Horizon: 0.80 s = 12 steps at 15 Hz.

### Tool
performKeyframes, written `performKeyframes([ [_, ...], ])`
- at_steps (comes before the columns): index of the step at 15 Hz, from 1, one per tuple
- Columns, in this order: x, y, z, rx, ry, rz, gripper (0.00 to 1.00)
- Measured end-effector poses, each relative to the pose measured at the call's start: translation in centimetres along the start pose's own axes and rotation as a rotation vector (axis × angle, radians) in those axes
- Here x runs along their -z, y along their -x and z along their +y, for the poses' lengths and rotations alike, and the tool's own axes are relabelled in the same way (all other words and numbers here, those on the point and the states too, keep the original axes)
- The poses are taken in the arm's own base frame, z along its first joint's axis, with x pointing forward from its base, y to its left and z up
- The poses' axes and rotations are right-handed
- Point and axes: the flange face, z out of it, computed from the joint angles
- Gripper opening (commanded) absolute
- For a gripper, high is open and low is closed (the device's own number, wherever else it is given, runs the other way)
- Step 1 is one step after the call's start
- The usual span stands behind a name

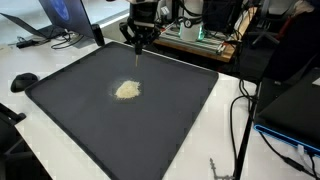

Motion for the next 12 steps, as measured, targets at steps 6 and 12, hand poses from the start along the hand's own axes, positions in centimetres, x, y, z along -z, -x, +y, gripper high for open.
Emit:
performKeyframes([
  [6,-1.5,-0.2,1.6,0.0,-0.124,0.039,0.03],
  [12,-6.4,-3.0,2.6,0.019,-0.149,-0.006,0.03],
])
